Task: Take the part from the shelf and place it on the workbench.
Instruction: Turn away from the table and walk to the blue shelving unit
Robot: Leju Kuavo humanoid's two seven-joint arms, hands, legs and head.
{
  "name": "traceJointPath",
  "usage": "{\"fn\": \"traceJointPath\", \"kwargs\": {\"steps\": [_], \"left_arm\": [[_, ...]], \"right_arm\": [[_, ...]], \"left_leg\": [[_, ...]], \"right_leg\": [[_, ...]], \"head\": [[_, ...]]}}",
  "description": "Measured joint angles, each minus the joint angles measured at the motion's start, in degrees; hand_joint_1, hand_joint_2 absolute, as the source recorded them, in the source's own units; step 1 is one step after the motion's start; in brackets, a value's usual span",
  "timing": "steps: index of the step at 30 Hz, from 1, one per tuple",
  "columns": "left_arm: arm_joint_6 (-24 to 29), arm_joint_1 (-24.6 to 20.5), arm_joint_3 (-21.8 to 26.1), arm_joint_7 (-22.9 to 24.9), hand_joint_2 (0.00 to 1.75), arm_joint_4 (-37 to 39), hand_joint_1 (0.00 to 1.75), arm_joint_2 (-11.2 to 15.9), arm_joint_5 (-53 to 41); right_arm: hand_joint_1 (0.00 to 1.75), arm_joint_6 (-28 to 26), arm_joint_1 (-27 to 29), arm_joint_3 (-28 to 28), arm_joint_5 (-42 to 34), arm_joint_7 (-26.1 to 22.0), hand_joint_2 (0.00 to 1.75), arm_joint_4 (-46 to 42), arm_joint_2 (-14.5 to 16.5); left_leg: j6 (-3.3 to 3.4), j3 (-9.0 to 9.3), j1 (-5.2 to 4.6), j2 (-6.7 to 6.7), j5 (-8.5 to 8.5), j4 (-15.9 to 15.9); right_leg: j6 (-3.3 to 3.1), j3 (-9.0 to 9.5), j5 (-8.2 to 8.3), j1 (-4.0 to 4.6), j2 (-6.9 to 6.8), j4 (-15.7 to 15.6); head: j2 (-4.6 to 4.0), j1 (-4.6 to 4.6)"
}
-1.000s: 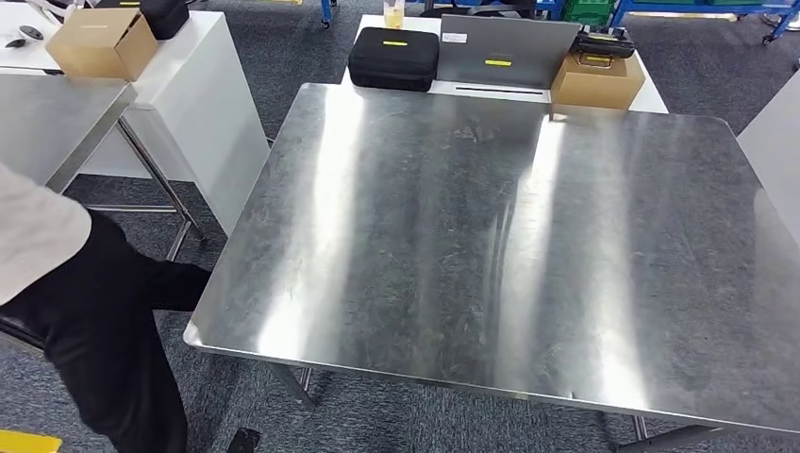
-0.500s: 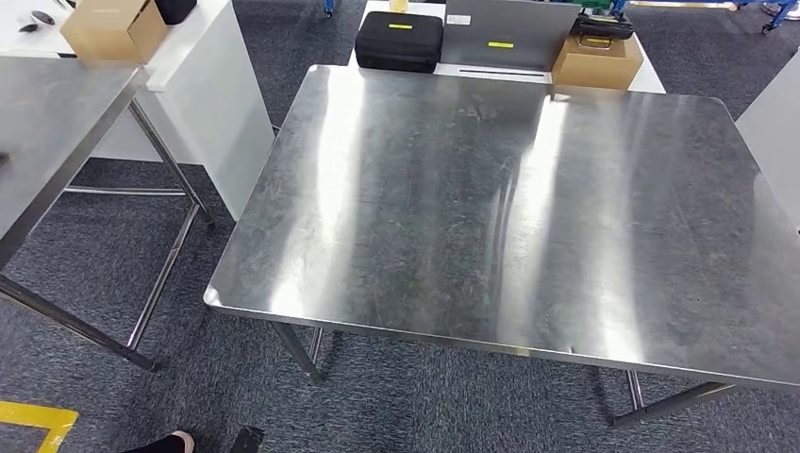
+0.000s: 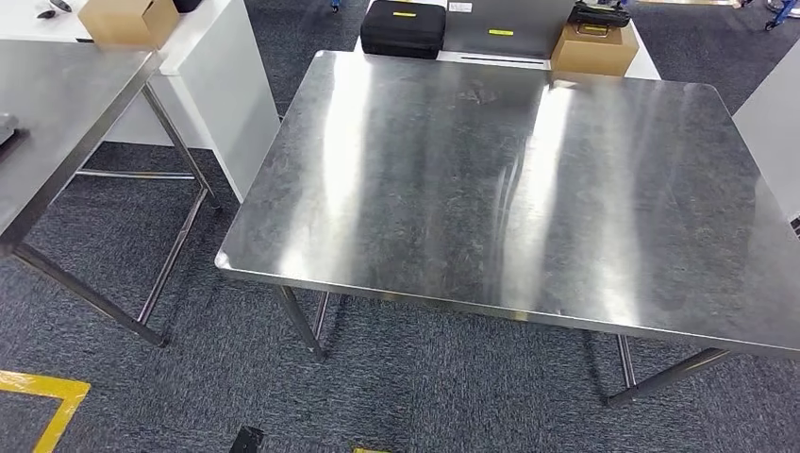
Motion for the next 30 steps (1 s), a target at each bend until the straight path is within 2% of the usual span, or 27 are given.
{"fn": "traceJointPath", "kwargs": {"steps": [2, 3, 4, 5, 7, 8, 9, 10, 11, 12, 13, 14, 15, 16, 17, 18, 19, 20, 22, 23, 24, 25, 26, 27, 28, 29, 30], "left_arm": [[0.0, 0.0, 0.0, 0.0, 0.0, 0.0, 0.0, 0.0, 0.0], [0.0, 0.0, 0.0, 0.1, 0.0, 0.0, 0.0, 0.0, 0.0], [0.0, -0.1, 0.0, 0.1, 0.0, 0.0, 0.0, -0.1, 0.0], [0.0, -0.2, 0.0, 0.1, 0.0, 0.0, 0.0, -0.1, 0.0], [0.0, -0.2, 0.0, 0.2, 0.0, 0.0, 0.0, -0.1, 0.0], [0.0, -0.2, 0.0, 0.2, 0.0, 0.0, 0.0, -0.1, 0.0], [0.0, -0.2, 0.0, 0.2, 0.0, 0.0, 0.0, -0.1, 0.0], [0.0, -0.3, 0.0, 0.2, 0.0, 0.0, 0.0, -0.1, 0.0], [0.0, -0.3, 0.0, 0.2, 0.0, 0.0, 0.0, -0.1, 0.0], [0.0, -0.3, 0.0, 0.2, 0.0, 0.0, 0.0, -0.2, 0.0], [0.0, -0.3, 0.0, 0.2, 0.0, 0.0, 0.0, -0.2, 0.0], [0.0, -0.4, 0.0, 0.2, 0.0, 0.0, 0.0, -0.2, 0.0], [0.0, -0.5, 0.0, 0.3, 0.0, 0.0, 0.0, -0.2, -0.1], [0.0, -0.5, 0.0, 0.3, 0.0, 0.0, 0.0, -0.2, -0.1], [0.0, -0.5, 0.0, 0.4, 0.0, 0.0, 0.0, -0.2, -0.1], [0.0, -0.6, 0.0, 0.5, 0.0, 0.0, 0.0, -0.2, -0.1], [0.0, -0.5, 0.0, 0.5, 0.0, 0.0, 0.0, -0.2, -0.1], [0.0, -0.6, 0.0, 0.6, 0.0, 0.0, 0.0, -0.2, -0.1], [0.0, -0.6, 0.0, 0.6, 0.0, 0.0, 0.0, -0.2, -0.1], [0.0, -0.6, 0.0, 0.6, 0.0, 0.0, 0.0, -0.2, -0.1], [0.0, -0.6, 0.0, 0.6, 0.0, 0.0, 0.0, -0.2, -0.1], [0.0, -0.6, 0.0, 0.6, 0.0, 0.0, 0.0, -0.2, -0.1], [0.0, -0.6, 0.0, 0.6, 0.0, 0.0, 0.0, -0.2, -0.1], [0.0, -0.7, 0.0, 0.6, 0.0, 0.0, 0.0, -0.1, -0.1], [0.0, -0.8, 0.0, 0.6, 0.0, -0.1, 0.0, -0.1, -0.1], [0.0, -0.9, 0.0, 0.6, 0.0, -0.1, 0.0, 0.0, -0.1], [0.0, -1.0, 0.0, 0.6, 0.0, -0.1, 0.0, 0.0, -0.1]], "right_arm": [[0.0, 0.0, 0.0, 0.1, 0.1, 0.0, 1.75, 0.0, 0.0], [0.0, 0.0, 0.0, 0.2, 0.1, 0.0, 1.75, 0.0, 0.0], [0.0, 0.0, 0.1, 0.2, 0.1, 0.0, 1.75, 0.0, -0.1], [0.0, 0.0, 0.1, 0.3, 0.2, 0.0, 1.75, 0.0, -0.1], [0.0, 0.0, 0.1, 0.5, 0.3, -0.1, 1.75, 0.0, -0.1], [0.0, 0.1, 0.1, 0.5, 0.4, -0.2, 1.75, 0.0, -0.1], [0.0, 0.2, 0.1, 0.6, 0.4, -0.2, 1.75, 0.0, -0.2], [0.0, 0.3, 0.1, 0.7, 0.4, -0.3, 1.75, 0.0, -0.3], [0.0, 0.3, 0.0, 0.8, 0.4, -0.3, 1.75, 0.0, -0.4], [0.0, 0.4, 0.0, 0.9, 0.4, -0.3, 1.75, 0.0, -0.4], [0.0, 0.4, -0.2, 0.9, 0.4, -0.2, 1.75, 0.0, -0.4], [0.0, 0.4, -0.2, 0.9, 0.4, -0.2, 1.75, 0.0, -0.4], [0.0, 0.5, -0.3, 0.9, 0.4, -0.2, 1.75, 0.1, -0.3], [0.0, 0.5, -0.3, 1.0, 0.4, -0.2, 1.75, 0.1, -0.3], [0.0, 0.5, -0.2, 1.0, 0.4, -0.1, 1.75, 0.1, -0.3], [0.0, 0.5, -0.2, 1.0, 0.5, -0.1, 1.75, 0.1, -0.3], [0.0, 0.5, -0.2, 1.0, 0.5, 0.0, 1.75, 0.1, -0.3], [0.0, 0.5, -0.3, 1.0, 0.6, 0.0, 1.75, 0.1, -0.3], [0.0, 0.5, -0.3, 1.0, 0.6, 0.0, 1.75, 0.1, -0.3], [0.0, 0.5, -0.3, 1.0, 0.7, 0.0, 1.75, 0.1, -0.3], [0.0, 0.5, -0.3, 1.0, 0.7, 0.0, 1.75, 0.1, -0.3], [0.0, 0.5, -0.2, 1.0, 0.7, 0.0, 1.75, 0.1, -0.3], [0.0, 0.5, -0.2, 1.0, 0.7, 0.0, 1.75, 0.1, -0.3], [0.0, 0.5, -0.3, 1.0, 0.7, 0.0, 1.75, 0.1, -0.2], [0.0, 0.5, -0.3, 1.0, 0.7, 0.0, 1.75, 0.2, -0.1], [0.0, 0.5, -0.3, 1.1, 0.7, 0.0, 1.75, 0.2, 0.0], [0.0, 0.5, -0.3, 1.1, 0.7, 0.0, 1.75, 0.3, 0.1]], "left_leg": [[0.86, -0.51, -0.19, 0.17, 0.69, -0.6], [1.45, -0.95, -0.2, 0.31, 1.31, -0.8], [2.05, -1.51, -0.14, 0.47, 2.02, -1.1], [2.48, -2.12, -0.09, 0.61, 2.66, -1.2], [2.76, -3.61, -0.27, 0.76, 3.8, -1.2], [2.7, -4.4, -0.32, 0.85, 4.37, -1.1], [2.59, -5.24, -0.33, 0.93, 4.93, -1.0], [2.43, -6.07, -0.29, 0.98, 5.43, -0.8], [2.21, -6.87, -0.23, 1.0, 5.87, -0.5], [1.92, -7.65, -0.25, 0.99, 6.24, -0.1], [1.61, -8.32, -0.3, 0.98, 6.53, 0.3], [1.27, -8.8, -0.42, 0.98, 6.94, 0.6], [1.01, -9.11, -0.55, 0.99, 7.34, 0.8], [0.78, -9.27, -0.6, 0.98, 7.78, 0.9], [0.56, -9.43, -0.58, 0.91, 8.01, 1.0], [0.34, -9.78, -0.5, 0.81, 7.33, 1.5], [0.07, -10.36, -0.38, 0.71, 5.66, 2.8], [-0.21, -11.18, -0.26, 0.64, 3.05, 5.2], [-0.61, -12.94, -0.15, 0.6, -2.61, 12.7], [-0.64, -13.38, -0.15, 0.59, -4.04, 16.0], [-0.52, -13.14, -0.17, 0.57, -4.16, 17.8], [-0.2, -11.91, -0.22, 0.53, -3.08, 17.5], [0.39, -9.66, -0.33, 0.47, -1.48, 15.2], [1.23, -6.65, -0.59, 0.39, -0.31, 11.4], [2.05, -3.42, -0.88, 0.37, 0.04, 6.9], [2.6, -0.95, -1.22, 0.34, -0.22, 3.1], [2.99, 0.5, -1.56, 0.31, -0.69, 0.7]], "right_leg": [[0.91, -0.53, 0.61, -0.03, -0.03, 0.0], [0.99, -1.13, -0.01, 0.02, 0.03, 0.6], [0.83, -1.98, -1.54, 0.08, 0.09, 2.2], [0.45, -3.04, -3.85, 0.09, 0.14, 4.9], [0.06, -5.21, -8.37, 0.01, 0.24, 12.3], [0.33, -5.62, -9.27, 0.01, 0.25, 15.2], [0.9, -5.18, -9.02, -0.02, 0.25, 16.5], [1.58, -3.72, -7.79, -0.08, 0.25, 15.5], [2.21, -1.21, -6.22, -0.22, 0.25, 12.4], [2.6, 1.67, -5.39, -0.37, 0.27, 8.1], [2.64, 4.41, -5.24, -0.3, 0.36, 3.9], [2.38, 6.17, -5.45, -0.13, 0.45, 0.9], [2.01, 6.82, -5.93, 0.13, 0.53, -0.7], [1.61, 6.84, -5.91, 0.37, 0.58, -0.9], [1.1, 6.24, -5.59, 0.13, 0.49, -0.7], [0.53, 5.81, -5.24, -0.08, 0.39, -0.6], [-0.26, 5.37, -4.76, -0.27, 0.28, -0.6], [-1.08, 4.78, -4.18, -0.36, 0.17, -0.5], [-2.13, 3.42, -3.07, 0.13, 0.04, -0.3], [-2.33, 2.58, -2.55, 0.36, 0.0, -0.1], [-2.42, 1.69, -2.06, 0.6, -0.03, 0.2], [-2.49, 0.8, -1.56, 0.85, -0.03, 0.4], [-2.55, -0.02, -1.02, 1.14, 0.01, 0.6], [-2.58, -0.66, -0.48, 1.27, 0.04, 0.7], [-2.48, -1.13, 0.07, 1.48, 0.07, 0.7], [-2.23, -1.43, 0.6, 1.51, 0.06, 0.7], [-1.87, -1.62, 1.13, 1.36, 0.0, 0.7]], "head": [[-0.01, -0.01], [-0.01, 0.02], [0.0, 0.18], [0.01, 0.38], [0.01, 0.67], [0.0, 0.69], [-0.01, 0.68], [-0.01, 0.69], [0.0, 0.69], [0.0, 0.73], [0.0, 0.78], [0.0, 0.76], [0.01, 0.72], [0.01, 0.64], [0.01, 0.56], [0.01, 0.49], [0.01, 0.39], [0.0, 0.27], [-0.01, 0.06], [-0.01, 0.04], [-0.01, 0.04], [0.0, 0.03], [0.0, 0.02], [0.01, 0.06], [0.01, 0.08], [0.01, 0.11], [0.01, 0.12]]}}
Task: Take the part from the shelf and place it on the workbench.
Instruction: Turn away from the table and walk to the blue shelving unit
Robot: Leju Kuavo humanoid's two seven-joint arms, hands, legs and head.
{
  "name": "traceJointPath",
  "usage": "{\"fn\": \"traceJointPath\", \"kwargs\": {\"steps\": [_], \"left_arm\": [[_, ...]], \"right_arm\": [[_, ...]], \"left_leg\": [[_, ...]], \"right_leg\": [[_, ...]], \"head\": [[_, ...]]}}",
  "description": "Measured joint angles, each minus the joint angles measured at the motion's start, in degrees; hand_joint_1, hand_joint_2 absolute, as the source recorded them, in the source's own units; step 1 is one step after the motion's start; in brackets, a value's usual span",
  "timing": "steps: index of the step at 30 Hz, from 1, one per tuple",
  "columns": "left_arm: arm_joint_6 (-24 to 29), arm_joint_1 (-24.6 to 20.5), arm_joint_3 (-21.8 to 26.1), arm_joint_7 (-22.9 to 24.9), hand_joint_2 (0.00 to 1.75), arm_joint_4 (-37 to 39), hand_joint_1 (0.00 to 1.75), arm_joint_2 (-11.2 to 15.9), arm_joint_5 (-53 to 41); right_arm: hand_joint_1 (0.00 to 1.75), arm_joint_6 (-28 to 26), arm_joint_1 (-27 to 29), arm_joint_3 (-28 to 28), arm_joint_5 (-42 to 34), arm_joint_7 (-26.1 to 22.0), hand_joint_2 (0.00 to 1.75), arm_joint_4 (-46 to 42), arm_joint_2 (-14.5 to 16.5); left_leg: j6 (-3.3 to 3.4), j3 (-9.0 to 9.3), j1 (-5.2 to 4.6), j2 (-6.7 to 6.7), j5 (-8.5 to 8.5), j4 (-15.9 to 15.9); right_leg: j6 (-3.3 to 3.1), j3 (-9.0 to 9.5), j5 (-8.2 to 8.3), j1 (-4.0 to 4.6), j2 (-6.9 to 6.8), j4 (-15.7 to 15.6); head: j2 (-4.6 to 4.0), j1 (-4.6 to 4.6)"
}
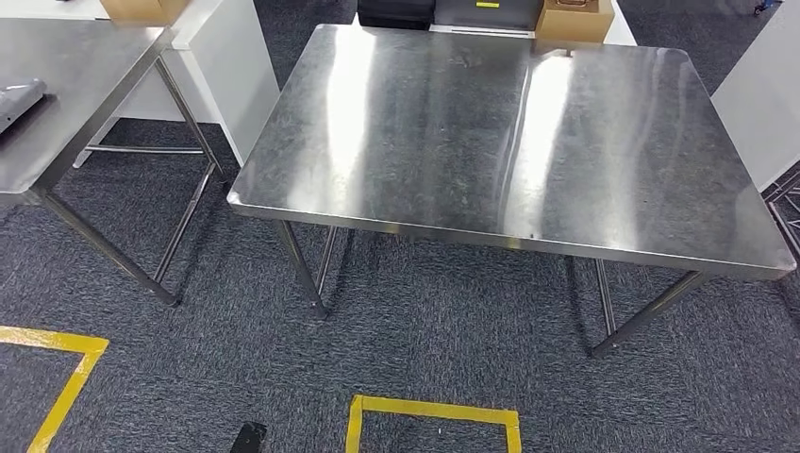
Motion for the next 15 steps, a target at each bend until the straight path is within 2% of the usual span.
{"fn": "traceJointPath", "kwargs": {"steps": [1, 2, 3, 4, 5, 7, 8, 9, 10, 11, 12, 13, 14, 15], "left_arm": [[0.0, 0.0, 0.0, 0.0, 0.0, 0.0, 0.0, -0.1, 0.0], [0.0, -0.1, 0.0, 0.0, 0.0, 0.0, 0.0, -0.1, 0.0], [0.0, -0.1, 0.0, 0.0, 0.0, 0.0, 0.0, -0.2, 0.0], [0.0, -0.1, 0.0, 0.0, 0.0, 0.0, 0.0, -0.2, 0.0], [0.0, -0.2, 0.0, 0.0, 0.0, 0.0, 0.0, -0.3, 0.0], [0.0, -0.2, 0.0, 0.0, 0.0, 0.0, 0.0, -0.4, 0.0], [0.0, -0.2, 0.0, 0.0, 0.0, 0.0, 0.0, -0.4, -0.1], [0.0, -0.2, 0.0, 0.0, 0.0, 0.0, 0.0, -0.5, -0.1], [0.0, -0.2, 0.0, 0.0, 0.0, 0.0, 0.0, -0.5, -0.2], [0.0, -0.2, 0.0, 0.0, 0.0, 0.0, 0.0, -0.6, -0.3], [0.0, -0.2, 0.0, 0.1, 0.0, 0.0, 0.0, -0.6, -0.4], [0.0, -0.2, 0.0, 0.1, 0.0, 0.0, 0.0, -0.6, -0.5], [0.0, -0.2, 0.0, 0.2, 0.0, 0.0, 0.0, -0.6, -0.5], [0.0, -0.2, 0.0, 0.2, 0.0, 0.0, 0.0, -0.6, -0.5]], "right_arm": [[0.0, 0.0, 0.0, 0.0, 0.0, 0.0, 1.75, 0.0, 0.0], [0.0, 0.0, 0.0, 0.1, 0.0, 0.0, 1.75, 0.0, 0.0], [0.0, 0.0, 0.0, 0.1, 0.0, 0.0, 1.75, 0.0, -0.1], [0.0, 0.0, 0.1, 0.1, 0.0, 0.0, 1.75, 0.0, -0.1], [0.0, 0.0, 0.1, 0.1, 0.0, 0.0, 1.75, 0.0, -0.2], [0.0, 0.0, 0.1, 0.1, 0.0, 0.0, 1.75, 0.0, -0.3], [0.0, 0.0, 0.1, 0.1, 0.0, 0.1, 1.75, 0.0, -0.3], [0.0, 0.0, 0.1, 0.1, -0.1, 0.1, 1.75, 0.0, -0.4], [0.0, 0.0, 0.1, 0.1, -0.1, 0.1, 1.75, 0.0, -0.4], [0.0, 0.0, 0.1, 0.1, -0.1, 0.1, 1.75, 0.0, -0.5], [0.0, 0.0, 0.1, 0.2, -0.2, 0.1, 1.75, 0.0, -0.6], [0.0, 0.0, 0.0, 0.2, -0.2, 0.1, 1.75, 0.0, -0.6], [0.0, 0.0, -0.1, 0.2, -0.2, 0.0, 1.75, 0.0, -0.6], [0.0, 0.0, -0.2, 0.2, -0.2, 0.0, 1.75, 0.0, -0.6]], "left_leg": [[0.16, 0.48, -0.24, 0.0, -0.08, -1.2], [0.33, 0.15, -0.34, 0.0, 0.54, -1.6], [0.51, -0.3, -0.26, 0.15, 1.47, -2.1], [0.7, -0.96, -0.05, 0.29, 2.51, -2.6], [0.73, -1.81, 0.21, 0.4, 3.57, -3.1], [0.61, -3.76, 0.49, 0.49, 5.33, -3.4], [0.39, -4.85, 0.59, 0.55, 6.16, -3.3], [0.14, -5.87, 0.75, 0.64, 7.03, -3.2], [-0.21, -7.01, 0.99, 0.75, 7.87, -3.0], [-0.63, -8.24, 1.28, 0.83, 8.66, -2.6], [-1.09, -9.43, 1.56, 0.88, 9.32, -2.0], [-1.55, -10.68, 1.69, 0.87, 9.82, -1.2], [-2.03, -11.67, 1.72, 0.84, 10.28, -0.5], [-2.41, -12.36, 1.68, 0.81, 10.82, 0.0]], "right_leg": [[0.41, -0.14, 0.58, -0.06, -0.06, -0.2], [0.76, -0.28, 1.14, -0.08, -0.07, -0.4], [0.93, -0.6, 1.13, -0.07, -0.02, -0.3], [0.89, -1.08, 0.11, 0.05, 0.1, 0.3], [0.7, -1.81, -1.99, 0.08, 0.21, 2.0], [0.36, -3.46, -7.66, -0.4, 0.33, 8.5], [0.7, -4.01, -9.36, -0.75, 0.33, 12.3], [1.47, -4.03, -9.57, -1.11, 0.33, 15.2], [2.56, -3.35, -8.49, -1.46, 0.33, 16.7], [3.75, -1.73, -6.69, -1.82, 0.33, 16.2], [4.71, 0.89, -5.25, -2.23, 0.33, 13.6], [5.27, 4.37, -5.15, -2.47, 0.38, 9.3], [5.13, 7.52, -6.25, -2.48, 0.47, 4.4], [4.65, 9.68, -7.72, -2.39, 0.56, 0.7]], "head": [[0.0, -0.11], [-0.01, -0.16], [-0.01, -0.26], [-0.01, -0.25], [0.0, -0.12], [0.0, 0.07], [0.01, 0.11], [0.0, 0.09], [0.0, 0.08], [0.0, 0.08], [0.0, 0.09], [0.01, 0.16], [0.01, 0.19], [0.01, 0.15]]}}
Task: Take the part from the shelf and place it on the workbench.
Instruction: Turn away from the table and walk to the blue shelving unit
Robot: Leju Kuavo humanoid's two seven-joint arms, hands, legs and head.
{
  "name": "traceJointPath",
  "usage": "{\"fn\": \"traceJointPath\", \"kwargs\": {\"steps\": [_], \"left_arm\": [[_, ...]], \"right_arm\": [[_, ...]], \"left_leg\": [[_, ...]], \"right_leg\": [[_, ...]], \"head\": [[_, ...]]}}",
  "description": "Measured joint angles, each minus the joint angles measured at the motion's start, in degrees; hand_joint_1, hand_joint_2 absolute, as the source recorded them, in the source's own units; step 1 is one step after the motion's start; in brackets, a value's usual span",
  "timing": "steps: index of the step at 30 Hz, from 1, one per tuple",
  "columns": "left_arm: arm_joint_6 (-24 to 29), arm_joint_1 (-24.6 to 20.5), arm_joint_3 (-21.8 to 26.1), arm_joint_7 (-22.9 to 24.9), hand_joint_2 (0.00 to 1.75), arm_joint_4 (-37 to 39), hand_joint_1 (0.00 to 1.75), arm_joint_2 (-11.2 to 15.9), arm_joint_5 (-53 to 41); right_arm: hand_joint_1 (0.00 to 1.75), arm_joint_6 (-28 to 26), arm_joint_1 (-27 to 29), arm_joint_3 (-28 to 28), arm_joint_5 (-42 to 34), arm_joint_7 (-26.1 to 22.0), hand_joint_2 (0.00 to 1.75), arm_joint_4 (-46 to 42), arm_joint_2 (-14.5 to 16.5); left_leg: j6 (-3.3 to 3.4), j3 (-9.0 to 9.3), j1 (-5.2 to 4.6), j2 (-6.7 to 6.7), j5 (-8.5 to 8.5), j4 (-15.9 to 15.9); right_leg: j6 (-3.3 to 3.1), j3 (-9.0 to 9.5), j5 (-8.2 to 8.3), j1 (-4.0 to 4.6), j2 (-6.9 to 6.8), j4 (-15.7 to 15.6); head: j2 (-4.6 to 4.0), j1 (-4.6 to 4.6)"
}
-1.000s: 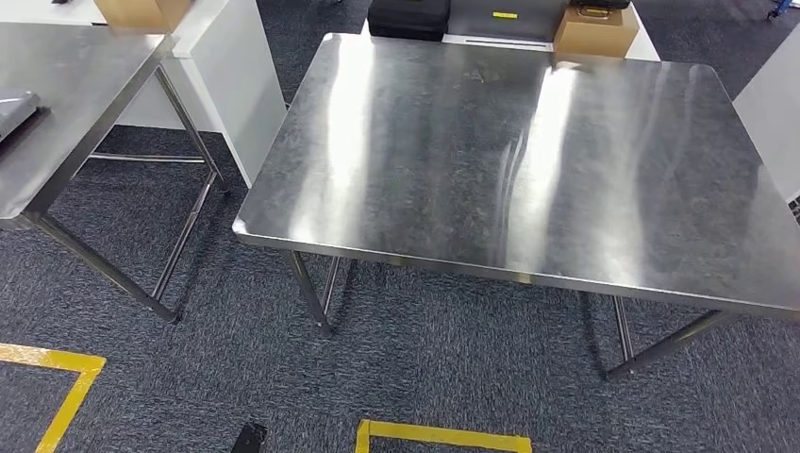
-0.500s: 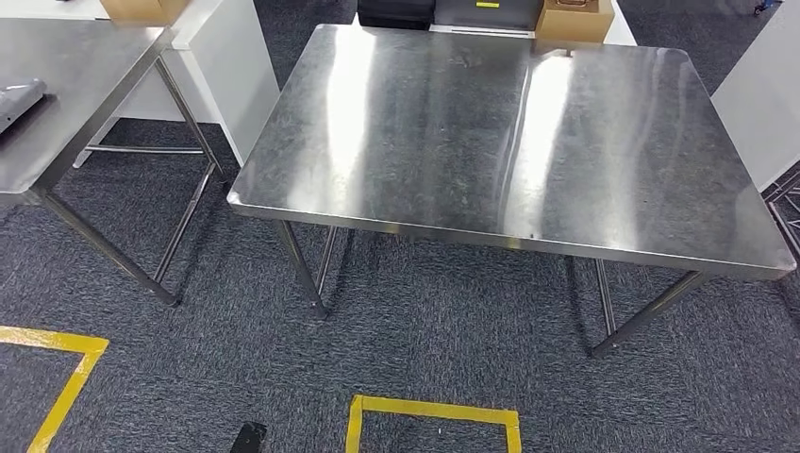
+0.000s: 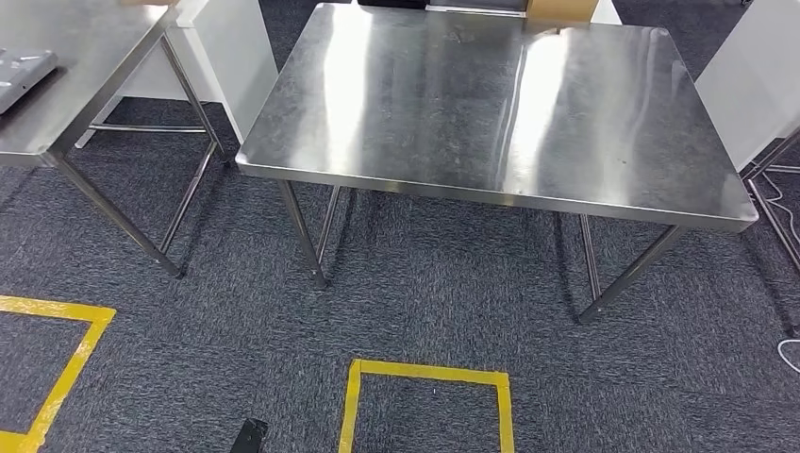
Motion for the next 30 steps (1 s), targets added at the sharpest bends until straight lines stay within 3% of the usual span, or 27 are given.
{"fn": "traceJointPath", "kwargs": {"steps": [1, 2, 3, 4, 5, 7, 8, 9, 10, 11, 13, 15, 16, 17, 19, 20, 22, 23, 24, 25, 26, 28, 29, 30], "left_arm": [[0.0, 0.0, 0.0, 0.0, 0.0, 0.0, 0.0, 0.0, 0.0], [0.0, 0.0, 0.0, 0.0, 0.0, 0.0, 0.0, 0.0, 0.0], [0.0, 0.1, 0.0, 0.0, 0.0, 0.0, 0.0, 0.0, 0.0], [0.0, 0.3, 0.0, 0.0, 0.0, 0.0, 0.0, 0.0, 0.0], [0.0, 0.5, 0.0, 0.0, 0.0, 0.1, 0.0, 0.0, 0.0], [0.0, 0.6, 0.0, 0.1, 0.0, 0.1, 0.0, 0.0, -0.1], [0.0, 0.5, 0.0, 0.1, 0.0, 0.1, 0.0, 0.0, -0.1], [0.0, 0.5, 0.0, 0.1, 0.0, 0.1, 0.0, 0.0, -0.1], [0.0, 0.5, -0.1, 0.1, 0.0, 0.1, 0.0, 0.0, -0.2], [0.0, 0.5, -0.1, 0.1, 0.0, 0.1, 0.0, 0.0, -0.2], [0.0, 0.4, -0.1, 0.1, 0.0, 0.1, 0.0, 0.1, -0.3], [0.1, 0.2, -0.1, 0.1, 0.0, 0.0, 0.0, 0.2, -0.4], [0.1, 0.2, -0.1, 0.1, 0.0, 0.0, 0.0, 0.3, -0.4], [0.1, 0.1, -0.1, 0.1, 0.0, 0.0, 0.0, 0.2, -0.5], [0.0, 0.1, 0.0, 0.0, 0.0, 0.0, 0.0, 0.2, -0.5], [0.0, 0.1, 0.0, 0.0, 0.0, 0.0, 0.0, 0.1, -0.6], [0.0, 0.1, 0.0, 0.0, 0.0, 0.0, 0.0, 0.0, -0.7], [0.0, 0.1, 0.0, 0.0, 0.0, 0.0, 0.0, 0.0, -0.7], [0.0, 0.1, 0.0, 0.0, 0.0, 0.0, 0.0, 0.0, -0.8], [0.0, 0.1, 0.0, 0.0, 0.0, 0.0, 0.0, 0.0, -0.9], [0.0, 0.1, 0.0, 0.0, 0.0, 0.0, 0.0, 0.0, -1.0], [-0.1, 0.0, 0.0, 0.0, 0.0, 0.0, 0.0, -0.1, -1.2], [-0.1, 0.0, 0.0, 0.0, 0.0, 0.0, 0.0, -0.1, -1.2], [-0.1, -0.1, 0.0, 0.1, 0.0, 0.0, 0.0, -0.1, -1.2]], "right_arm": [[0.0, 0.0, 0.0, 0.0, 0.0, 0.0, 1.75, 0.0, 0.0], [0.0, 0.0, 0.0, 0.0, 0.0, -0.1, 1.75, 0.0, 0.0], [0.0, 0.0, 0.1, 0.0, 0.0, -0.1, 1.75, 0.0, 0.0], [0.0, 0.0, 0.2, 0.0, 0.0, -0.1, 1.75, 0.0, 0.0], [0.0, 0.0, 0.3, 0.0, 0.0, -0.1, 1.75, 0.0, -0.1], [0.0, 0.2, 0.3, 0.0, 0.1, -0.1, 1.75, 0.0, -0.1], [0.0, 0.2, 0.3, 0.0, 0.2, -0.1, 1.75, 0.0, -0.1], [0.0, 0.3, 0.3, 0.0, 0.2, -0.1, 1.75, 0.0, -0.1], [0.0, 0.4, 0.3, 0.0, 0.2, -0.1, 1.75, 0.0, -0.1], [0.0, 0.4, 0.3, 0.0, 0.3, -0.1, 1.75, 0.0, -0.1], [0.0, 0.5, 0.3, 0.1, 0.3, -0.4, 1.75, 0.0, 0.0], [0.0, 0.5, 0.3, 0.2, 0.3, -0.9, 0.87, 0.1, 0.1], [0.0, 0.6, 0.3, 0.3, 0.3, -1.1, 0.44, 0.1, 0.2], [0.0, 0.6, 0.2, 0.4, 0.3, -1.3, 0.0, 0.1, 0.2], [0.0, 0.6, 0.2, 0.5, 0.4, -1.8, 0.0, 0.1, 0.1], [0.0, 0.6, 0.3, 0.5, 0.4, -2.1, 0.0, 0.1, 0.0], [0.0, 0.9, 0.4, 0.7, 0.4, -3.0, 0.0, 0.1, -0.1], [0.0, 1.3, 0.4, 0.8, 0.4, -3.3, 0.0, 0.1, -0.1], [0.0, 1.6, 0.4, 0.9, 0.4, -3.6, 0.0, 0.1, -0.2], [0.0, 2.0, 0.4, 1.0, 0.3, -3.8, 0.44, 0.1, -0.3], [0.0, 2.4, 0.4, 1.0, 0.3, -4.0, 0.87, 0.1, -0.4], [0.0, 2.9, 0.4, 1.1, 0.2, -4.2, 1.75, 0.1, -0.5], [0.0, 3.0, 0.3, 1.1, 0.1, -4.2, 1.75, 0.1, -0.6], [0.0, 3.1, 0.2, 1.2, 0.2, -4.2, 1.75, 0.1, -0.6]], "left_leg": [[-0.33, -0.42, -0.05, -0.02, 0.57, 0.2], [-0.68, -0.63, 0.04, -0.02, 1.28, 0.1], [-0.97, -0.85, 0.23, -0.09, 1.31, 0.0], [-1.27, -1.12, 0.4, -0.18, -0.02, 0.6], [-1.57, -1.58, 0.55, -0.28, -2.67, 2.4], [-1.99, -2.84, 0.65, -0.41, -9.94, 9.4], [-2.1, -3.34, 0.65, -0.43, -12.33, 13.5], [-2.08, -3.4, 0.65, -0.43, -13.08, 16.7], [-1.91, -2.7, 0.63, -0.44, -12.41, 18.1], [-1.59, -1.02, 0.59, -0.46, -10.93, 17.5], [-0.35, 5.24, 0.25, -0.72, -8.9, 10.6], [0.82, 11.43, -0.39, -0.98, -9.75, 2.0], [1.16, 12.92, -0.73, -1.04, -10.35, -0.4], [1.36, 13.3, -0.96, -1.01, -10.49, -1.7], [1.88, 12.31, -0.82, -0.84, -9.36, -2.5], [2.17, 11.55, -0.7, -0.73, -8.56, -2.9], [2.47, 9.59, -0.73, -0.51, -6.93, -3.2], [2.48, 8.63, -0.81, -0.42, -6.19, -3.1], [2.4, 7.58, -0.87, -0.3, -5.42, -3.0], [2.28, 6.44, -0.89, -0.17, -4.66, -2.7], [2.12, 5.28, -0.85, -0.07, -3.94, -2.4], [1.59, 2.94, -0.79, 0.01, -2.77, -1.2], [1.26, 1.99, -0.84, -0.01, -2.33, -0.4], [0.92, 1.27, -0.94, -0.02, -1.92, 0.2]], "right_leg": [[-0.66, 1.05, -1.28, 0.29, 0.08, -2.3], [-1.52, 0.82, -1.66, 0.46, 0.08, -2.9], [-2.23, 0.35, -1.27, 0.33, -0.04, -2.6], [-2.99, -0.11, -0.72, 0.25, -0.18, -2.5], [-3.73, -0.73, 0.0, 0.15, -0.33, -2.5], [-4.6, -2.22, 1.53, 0.37, -0.54, -2.4], [-4.76, -3.02, 2.27, 0.57, -0.61, -2.3], [-4.78, -3.82, 2.97, 0.76, -0.66, -2.2], [-4.76, -4.65, 3.61, 0.95, -0.68, -2.0], [-4.71, -5.54, 4.21, 1.14, -0.68, -1.8], [-4.52, -6.96, 5.2, 1.4, -0.59, -1.4], [-3.98, -7.65, 6.14, 1.55, -0.55, -1.3], [-3.56, -7.91, 6.68, 1.5, -0.58, -1.3], [-3.14, -8.17, 7.24, 1.43, -0.61, -1.4], [-2.73, -9.13, 6.96, 1.51, -0.56, -0.7], [-2.94, -9.94, 5.39, 1.62, -0.48, 0.8], [-3.69, -12.0, 0.03, 1.6, -0.32, 6.5], [-3.76, -12.8, -2.11, 1.51, -0.31, 10.1], [-3.4, -13.15, -3.04, 1.4, -0.3, 13.3], [-2.68, -12.88, -2.6, 1.28, -0.31, 15.4], [-1.77, -11.75, -1.02, 1.17, -0.31, 15.7], [-0.6, -6.6, 1.5, 0.83, -0.29, 10.5], [-0.69, -3.05, 1.04, 0.91, -0.25, 5.7], [-1.25, -0.4, -0.18, 0.98, -0.2, 1.5]], "head": [[-0.01, -0.03], [-0.01, -0.1], [-0.02, -0.17], [-0.02, -0.21], [-0.02, -0.33], [-0.01, -0.6], [-0.01, -0.68], [-0.01, -0.7], [-0.01, -0.73], [-0.01, -0.73], [-0.01, -0.73], [-0.01, -0.66], [-0.01, -0.66], [-0.01, -0.72], [-0.01, -0.69], [-0.01, -0.55], [-0.02, -0.24], [-0.01, -0.11], [-0.02, -0.07], [-0.01, -0.06], [-0.01, -0.03], [-0.01, -0.02], [-0.01, 0.01], [-0.01, -0.01]]}}
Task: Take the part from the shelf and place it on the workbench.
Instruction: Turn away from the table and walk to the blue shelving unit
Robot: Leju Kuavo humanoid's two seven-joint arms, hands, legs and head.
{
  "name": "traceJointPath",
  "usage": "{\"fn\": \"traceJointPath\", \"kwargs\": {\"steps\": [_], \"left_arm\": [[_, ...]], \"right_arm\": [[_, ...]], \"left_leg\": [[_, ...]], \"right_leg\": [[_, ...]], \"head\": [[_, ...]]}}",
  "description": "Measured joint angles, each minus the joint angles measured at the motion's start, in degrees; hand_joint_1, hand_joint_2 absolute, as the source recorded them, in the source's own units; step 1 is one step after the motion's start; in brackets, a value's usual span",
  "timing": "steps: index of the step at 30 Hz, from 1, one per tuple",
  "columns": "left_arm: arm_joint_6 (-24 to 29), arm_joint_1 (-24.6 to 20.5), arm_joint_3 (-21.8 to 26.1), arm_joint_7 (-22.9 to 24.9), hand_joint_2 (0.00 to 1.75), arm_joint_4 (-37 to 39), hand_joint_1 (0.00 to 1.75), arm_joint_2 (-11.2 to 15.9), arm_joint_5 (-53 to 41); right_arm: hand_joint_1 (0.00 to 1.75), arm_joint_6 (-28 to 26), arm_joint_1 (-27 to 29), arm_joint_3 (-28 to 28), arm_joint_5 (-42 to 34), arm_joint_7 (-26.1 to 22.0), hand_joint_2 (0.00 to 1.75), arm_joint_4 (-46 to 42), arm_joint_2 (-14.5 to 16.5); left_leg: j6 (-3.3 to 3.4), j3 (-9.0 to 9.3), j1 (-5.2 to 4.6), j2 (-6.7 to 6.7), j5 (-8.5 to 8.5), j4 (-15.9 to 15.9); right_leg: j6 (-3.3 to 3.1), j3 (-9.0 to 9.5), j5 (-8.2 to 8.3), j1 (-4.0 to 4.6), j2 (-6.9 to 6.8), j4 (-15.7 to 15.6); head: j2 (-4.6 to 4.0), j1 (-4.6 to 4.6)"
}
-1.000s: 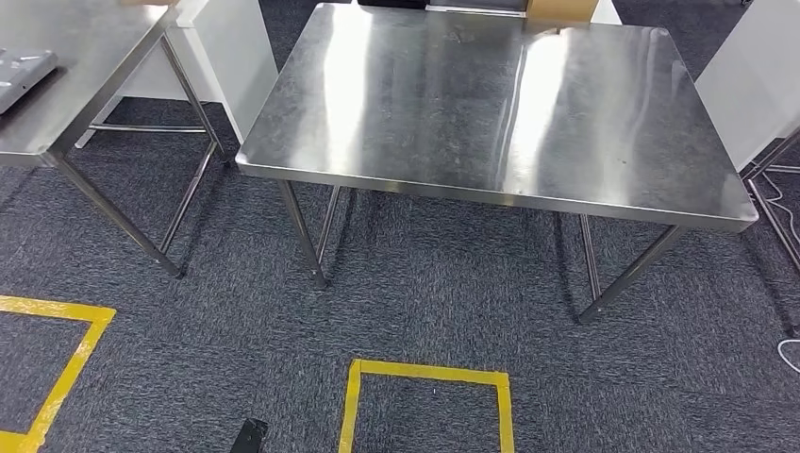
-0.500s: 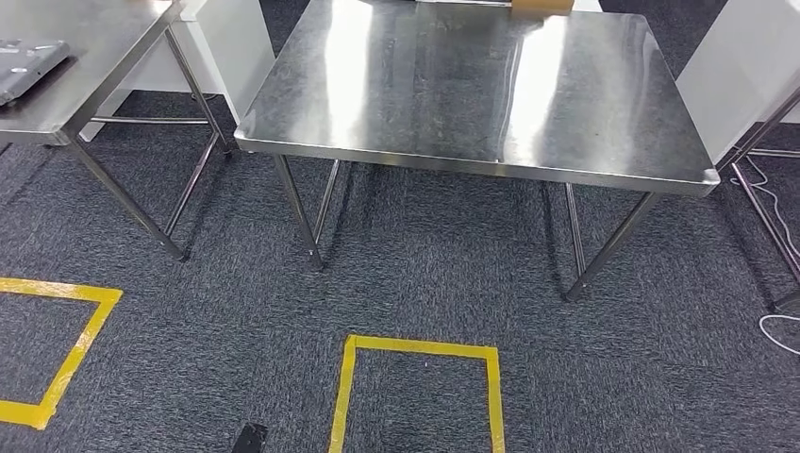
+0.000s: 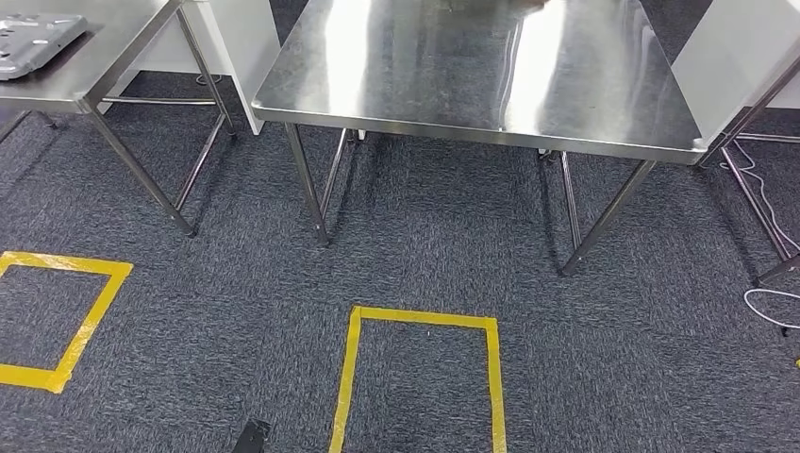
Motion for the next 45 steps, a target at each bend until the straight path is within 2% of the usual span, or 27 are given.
{"fn": "traceJointPath", "kwargs": {"steps": [2, 4, 6, 8, 9, 11, 12, 13, 15, 17, 20, 22, 24, 25, 26, 28, 29, 31, 33, 35, 37, 39, 40, 41, 43, 44, 45], "left_arm": [[0.1, -0.1, 0.0, 0.0, 0.0, 0.0, 0.0, 0.2, -0.1], [0.1, -0.1, 0.0, 0.1, 0.0, 0.0, 0.0, 0.4, -0.2], [0.0, 0.0, 0.0, 0.1, 0.0, 0.1, 0.0, 0.5, -0.5], [0.0, 0.0, 0.0, 0.2, 0.0, 0.1, 0.0, 0.4, -0.6], [-0.1, 0.0, 0.0, 0.2, 0.0, 0.1, 0.0, 0.4, -0.6], [-0.1, -0.1, 0.0, 0.2, 0.0, 0.1, 0.0, 0.4, -0.6], [-0.1, -0.1, 0.0, 0.2, 0.0, 0.1, 0.0, 0.4, -0.6], [-0.1, -0.1, 0.0, 0.2, 0.0, 0.0, 0.0, 0.4, -0.7], [-0.2, -0.3, -0.1, 0.2, 0.0, 0.0, 0.0, 0.4, -0.8], [-0.3, -0.5, -0.1, 0.3, 0.0, 0.0, 0.0, 0.2, -1.1], [-0.5, -0.6, -0.1, 0.4, 0.0, 0.0, 0.0, 0.0, -1.2], [-0.4, -0.6, -0.1, 0.4, 0.0, 0.0, 0.0, 0.0, -1.2], [-0.5, -0.7, -0.1, 0.4, 0.0, 0.0, 0.0, 0.0, -1.2], [-0.5, -0.7, -0.1, 0.4, 0.0, 0.0, 0.0, 0.0, -1.2], [-0.5, -0.7, -0.1, 0.4, 0.0, 0.0, 0.0, 0.0, -1.2], [-0.5, -0.7, -0.1, 0.4, 0.0, 0.0, 0.0, 0.0, -1.2], [-0.4, -0.8, -0.1, 0.4, 0.0, 0.0, 0.0, 0.0, -1.2], [-0.4, -0.9, -0.1, 0.4, 0.0, 0.0, 0.0, -0.3, -1.2], [-0.3, -1.1, -0.1, 0.3, 0.0, -0.1, 0.0, -0.5, -1.2], [-0.3, -1.1, -0.1, 0.3, 0.0, -0.1, 0.0, -0.5, -1.1], [-0.2, -1.0, -0.1, 0.3, 0.0, -0.1, 0.0, -0.4, -1.2], [-0.3, -1.2, -0.1, 0.3, 0.0, -0.1, 0.0, -0.2, -1.3], [-0.3, -1.4, -0.1, 0.3, 0.0, -0.1, 0.0, 0.0, -1.3], [-0.3, -1.6, -0.1, 0.4, 0.0, -0.1, 0.0, 0.2, -1.4], [-0.3, -1.8, -0.1, 0.4, 0.0, -0.1, 0.0, 0.4, -1.5], [-0.3, -1.9, -0.1, 0.4, 0.0, -0.2, 0.0, 0.5, -1.5], [-0.3, -2.1, -0.1, 0.4, 0.0, -0.2, 0.0, 0.5, -1.5]], "right_arm": [[0.0, 0.2, -0.1, 0.1, 0.1, 0.3, 1.75, 0.0, 0.2], [0.0, 0.3, 0.1, 0.2, 0.1, 0.8, 1.75, 0.1, 0.5], [0.0, 0.3, 0.3, 0.2, -0.1, 1.1, 1.75, 0.1, 0.4], [0.0, 0.3, 0.3, 0.2, -0.3, 1.2, 1.75, 0.1, 0.4], [0.0, 0.2, 0.3, 0.2, -0.3, 1.2, 1.75, 0.1, 0.4], [0.0, 0.2, 0.4, 0.2, -0.3, 1.2, 1.75, 0.1, 0.4], [0.0, 0.2, 0.4, 0.2, -0.3, 1.3, 1.75, 0.1, 0.4], [0.0, 0.2, 0.4, 0.2, -0.3, 1.4, 1.75, 0.1, 0.4], [0.0, 0.2, 0.3, 0.2, -0.4, 1.6, 1.75, 0.1, 0.3], [0.0, 0.2, 0.2, 0.2, -0.6, 1.8, 1.75, 0.0, 0.2], [0.0, 0.2, 0.2, 0.2, -0.8, 2.0, 1.75, 0.1, 0.1], [0.0, 0.2, 0.3, 0.2, -0.8, 2.0, 1.75, 0.1, 0.0], [0.0, 0.2, 0.3, 0.2, -0.8, 2.0, 1.75, 0.1, 0.1], [0.0, 0.2, 0.3, 0.2, -0.8, 2.0, 1.75, 0.1, 0.1], [0.0, 0.2, 0.3, 0.2, -0.8, 2.0, 1.75, 0.1, 0.1], [0.0, 0.2, 0.3, 0.2, -0.8, 2.0, 1.75, 0.1, 0.1], [0.0, 0.2, 0.2, 0.2, -0.8, 2.0, 1.75, 0.0, 0.0], [0.0, 0.1, 0.0, 0.2, -0.8, 1.7, 1.75, -0.1, -0.3], [0.0, 0.1, -0.1, 0.2, -0.7, 1.4, 1.75, -0.2, -0.6], [0.0, 0.2, -0.2, 0.2, -0.6, 1.3, 1.75, -0.2, -0.5], [0.0, 0.3, -0.3, 0.2, -0.7, 1.3, 1.75, -0.1, -0.3], [0.0, 0.2, -0.2, 0.2, -0.9, 1.4, 1.75, -0.2, -0.1], [0.0, 0.2, -0.2, 0.2, -0.9, 1.5, 1.75, -0.2, 0.0], [0.0, 0.1, -0.1, 0.2, -1.0, 1.5, 1.75, -0.1, 0.3], [0.0, 0.1, -0.2, 0.2, -1.0, 1.6, 1.75, -0.1, 0.5], [0.0, 0.1, -0.2, 0.2, -1.0, 1.6, 1.75, -0.1, 0.5], [0.0, 0.0, -0.2, 0.2, -1.0, 1.7, 1.75, -0.2, 0.3]], "left_leg": [[-0.34, -0.92, -0.27, -0.07, 0.9, 0.7], [-0.97, -1.75, -0.34, -0.21, 0.48, 1.5], [-1.9, -2.96, -0.11, -0.32, -4.28, 4.9], [-2.07, -4.47, 0.1, -0.36, -10.81, 12.2], [-1.94, -4.91, 0.14, -0.36, -12.52, 15.9], [-1.59, -3.87, 0.17, -0.39, -11.08, 19.1], [-1.41, -1.88, 0.22, -0.41, -9.33, 17.7], [-1.31, 1.15, 0.35, -0.51, -8.09, 14.3], [-1.26, 7.55, 0.53, -1.04, -7.94, 5.8], [-1.24, 10.05, 0.38, -1.59, -8.94, 1.5], [-0.05, 8.22, -0.04, -1.47, -8.36, 0.8], [1.35, 6.48, -0.34, -1.22, -7.08, 0.7], [2.12, 4.63, -0.99, -1.05, -5.58, 0.8], [2.36, 3.66, -1.43, -0.96, -4.8, 0.8], [2.57, 2.71, -1.95, -0.87, -3.98, 0.8], [3.04, 1.01, -3.12, -0.82, -2.3, 0.8], [3.29, 0.33, -3.52, -0.83, -1.51, 0.8], [3.32, -0.66, -3.67, -0.86, 0.04, 0.7], [2.42, -1.05, -2.81, -0.86, 1.63, 0.2], [1.4, -1.3, -2.34, -1.07, 2.9, -0.7], [0.16, -2.03, -1.92, -1.34, -0.84, 0.9], [-1.77, -2.63, -0.43, -1.35, -8.02, 6.5], [-2.75, -2.68, 0.46, -1.29, -9.81, 9.9], [-3.75, -2.5, 1.3, -1.24, -9.82, 12.7], [-5.9, -0.68, 2.96, -1.19, -6.29, 14.7], [-7.03, 1.3, 3.82, -1.17, -4.76, 13.4], [-8.18, 4.45, 4.44, -1.24, -5.31, 9.8]], "right_leg": [[-1.0, 2.32, -1.79, -0.27, 0.06, -4.2], [-1.27, 0.85, -1.38, -1.14, -0.18, -3.2], [-1.65, -0.98, -0.64, -1.33, -0.5, -2.3], [-2.06, -2.56, 0.68, -1.25, -0.63, -2.1], [-2.14, -3.44, 1.45, -1.2, -0.69, -2.0], [-2.1, -5.02, 2.72, -1.15, -0.79, -1.8], [-1.97, -5.82, 3.25, -1.16, -0.8, -1.7], [-1.72, -6.42, 3.7, -1.15, -0.77, -1.6], [-1.09, -7.19, 4.42, -0.83, -0.67, -1.2], [-0.23, -7.69, 5.32, -0.42, -0.62, -1.0], [0.63, -9.47, 4.98, -0.26, -0.48, 0.2], [-0.07, -11.5, 0.66, -0.39, -0.37, 4.7], [-0.6, -13.27, -3.73, -0.08, -0.35, 12.0], [-0.59, -13.45, -4.41, 0.23, -0.34, 14.9], [-0.55, -12.82, -3.88, 0.66, -0.33, 16.2], [-1.35, -8.86, -0.92, 1.99, -0.28, 13.1], [-2.59, -5.88, 0.01, 2.49, -0.22, 9.4], [-5.05, -0.17, -0.91, 3.0, -0.21, 0.3], [-6.17, 1.95, -1.59, 3.17, -0.22, -4.9], [-6.61, 1.33, 0.56, 2.84, -0.27, -6.3], [-6.58, 0.07, 3.44, 1.83, -0.33, -7.8], [-5.57, -2.04, 5.9, 0.88, -0.36, -8.2], [-4.86, -3.22, 6.92, 0.37, -0.44, -8.0], [-4.06, -4.53, 7.82, -0.24, -0.56, -7.6], [-2.59, -7.59, 9.22, -1.69, -0.82, -6.2], [-1.89, -9.22, 9.67, -2.37, -0.9, -5.1], [-1.11, -10.97, 10.04, -2.57, -0.95, -3.7]], "head": [[0.0, -0.01], [0.0, -0.21], [-0.01, -0.57], [-0.01, -0.89], [0.0, -0.98], [0.0, -1.03], [0.0, -1.05], [0.0, -1.07], [0.0, -1.11], [-0.01, -1.05], [-0.01, -0.93], [-0.01, -0.55], [-0.01, -0.17], [-0.01, -0.1], [0.0, -0.1], [0.0, -0.1], [0.0, -0.21], [0.0, -0.86], [0.01, -1.16], [0.0, -0.53], [-0.01, -0.15], [-0.01, -0.15], [0.0, -0.21], [-0.01, -0.2], [-0.01, -0.25], [-0.01, -0.27], [-0.01, -0.37]]}}
